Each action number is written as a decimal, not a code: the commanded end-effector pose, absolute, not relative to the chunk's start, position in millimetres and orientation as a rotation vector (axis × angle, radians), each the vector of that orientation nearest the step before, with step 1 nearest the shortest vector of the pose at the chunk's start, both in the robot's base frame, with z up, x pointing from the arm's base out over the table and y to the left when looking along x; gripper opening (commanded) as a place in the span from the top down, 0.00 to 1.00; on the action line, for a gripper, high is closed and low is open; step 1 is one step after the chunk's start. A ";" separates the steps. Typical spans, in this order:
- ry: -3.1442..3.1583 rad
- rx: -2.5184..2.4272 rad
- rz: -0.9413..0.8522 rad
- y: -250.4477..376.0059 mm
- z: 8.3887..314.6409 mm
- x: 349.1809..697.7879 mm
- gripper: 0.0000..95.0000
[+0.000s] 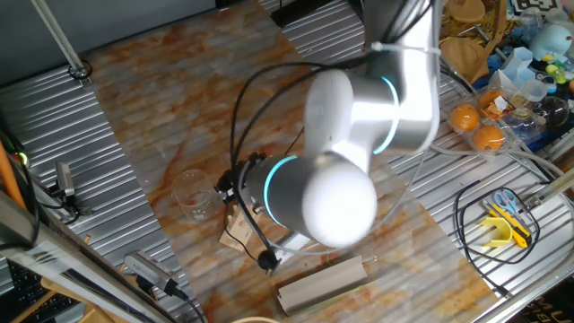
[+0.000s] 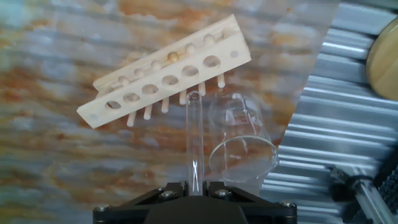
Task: Pour out the test tube
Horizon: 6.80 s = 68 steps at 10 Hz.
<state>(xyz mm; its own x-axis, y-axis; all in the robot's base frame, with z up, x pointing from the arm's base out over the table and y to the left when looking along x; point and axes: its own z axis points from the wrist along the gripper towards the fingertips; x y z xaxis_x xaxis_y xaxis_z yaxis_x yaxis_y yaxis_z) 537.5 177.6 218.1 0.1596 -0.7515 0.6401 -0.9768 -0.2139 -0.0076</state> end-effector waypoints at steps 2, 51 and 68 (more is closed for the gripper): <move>-1.606 2.031 0.763 174.3 215.6 533.8 1.00; -1.350 1.847 0.993 193.4 153.1 518.9 1.00; -1.331 1.781 1.028 199.1 128.4 519.2 1.00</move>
<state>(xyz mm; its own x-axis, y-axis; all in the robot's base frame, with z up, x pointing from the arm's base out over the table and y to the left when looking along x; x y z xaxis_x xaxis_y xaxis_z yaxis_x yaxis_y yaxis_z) 519.5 200.1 127.2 0.1643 -0.4289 0.8883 -0.9677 -0.2446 0.0609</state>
